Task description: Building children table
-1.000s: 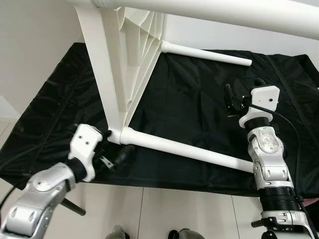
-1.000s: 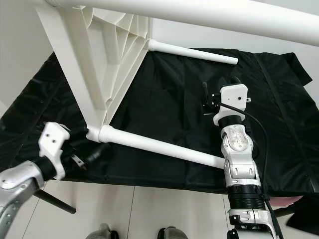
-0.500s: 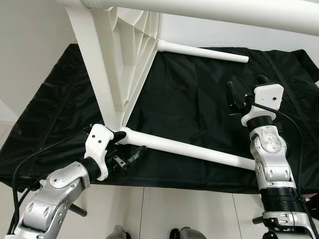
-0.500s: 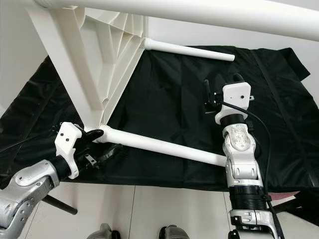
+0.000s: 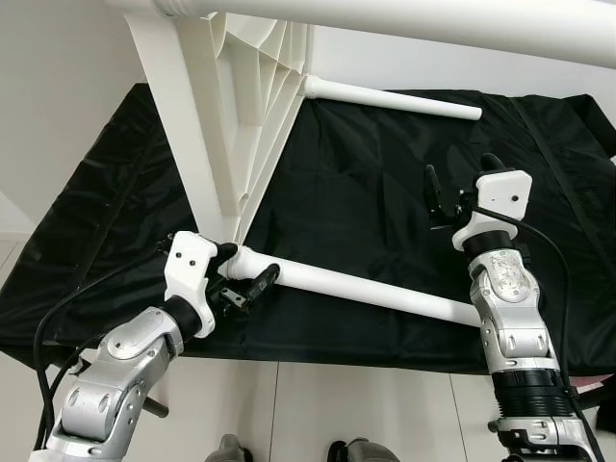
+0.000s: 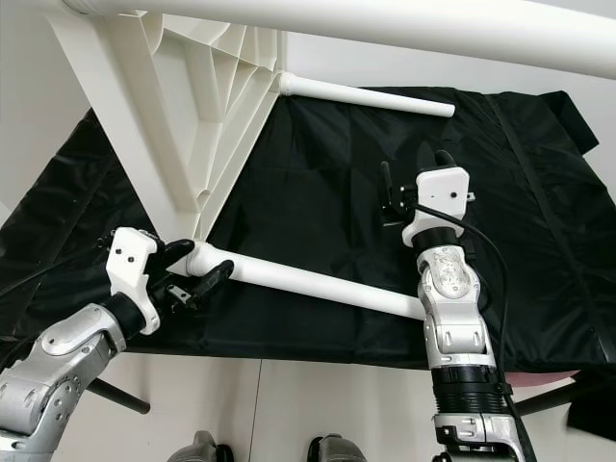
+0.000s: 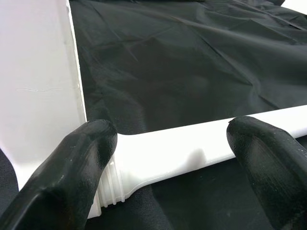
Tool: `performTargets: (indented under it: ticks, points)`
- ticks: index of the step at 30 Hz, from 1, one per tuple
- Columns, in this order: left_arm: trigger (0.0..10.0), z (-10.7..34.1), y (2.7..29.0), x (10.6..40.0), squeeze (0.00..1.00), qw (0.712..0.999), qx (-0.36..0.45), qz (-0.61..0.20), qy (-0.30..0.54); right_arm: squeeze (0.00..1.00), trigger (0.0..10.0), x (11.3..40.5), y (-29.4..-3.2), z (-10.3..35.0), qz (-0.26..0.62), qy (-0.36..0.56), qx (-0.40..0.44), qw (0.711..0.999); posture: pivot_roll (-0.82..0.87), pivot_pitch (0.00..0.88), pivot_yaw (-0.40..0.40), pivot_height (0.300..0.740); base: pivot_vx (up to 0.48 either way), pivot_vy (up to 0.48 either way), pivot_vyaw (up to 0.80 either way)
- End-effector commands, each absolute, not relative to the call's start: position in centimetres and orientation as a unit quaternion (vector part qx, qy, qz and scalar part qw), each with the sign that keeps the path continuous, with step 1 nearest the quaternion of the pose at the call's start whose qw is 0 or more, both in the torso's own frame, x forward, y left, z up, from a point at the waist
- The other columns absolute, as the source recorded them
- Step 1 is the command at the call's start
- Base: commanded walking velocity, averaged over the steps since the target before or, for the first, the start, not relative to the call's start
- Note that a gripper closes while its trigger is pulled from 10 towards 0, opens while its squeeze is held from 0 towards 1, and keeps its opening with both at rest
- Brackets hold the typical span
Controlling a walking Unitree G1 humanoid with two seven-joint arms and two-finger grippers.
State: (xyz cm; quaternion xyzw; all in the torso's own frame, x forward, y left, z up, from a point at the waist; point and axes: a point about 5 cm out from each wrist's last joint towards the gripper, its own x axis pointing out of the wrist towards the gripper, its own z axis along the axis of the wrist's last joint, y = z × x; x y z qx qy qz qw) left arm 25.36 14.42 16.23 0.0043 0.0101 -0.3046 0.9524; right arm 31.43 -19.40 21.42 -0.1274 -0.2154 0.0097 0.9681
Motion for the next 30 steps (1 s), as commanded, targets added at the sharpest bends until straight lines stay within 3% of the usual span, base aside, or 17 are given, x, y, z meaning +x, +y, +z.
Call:
performTargets:
  ticks: [1, 18, 30]
  points:
    - [10.0, 16.07, 15.02, 25.7, 0.0, 0.959, 0.004, -0.283, 0.012, 0.0, 10.0, 31.55, -19.52, 21.44, 0.011, -0.212, -0.126, 0.969, -0.02, 0.158, 0.031, 0.74, 0.0, -0.289, 0.0]
    - [10.0, 16.13, 15.14, 26.03, 0.0, 0.961, 0.005, -0.275, 0.01, 0.0, 10.0, 31.4, -19.48, 21.36, 0.009, -0.211, -0.125, 0.969, -0.02, 0.16, 0.037, 0.74, 0.0, -0.336, 0.0]
    - [10.0, 16.29, 15.98, 26.51, 0.0, 0.974, -0.024, -0.225, -0.001, 0.0, 10.0, 31.46, -19.31, 21.27, 0.024, -0.208, -0.13, 0.969, -0.02, 0.159, 0.028, 0.74, 0.0, 0.0, 0.0]
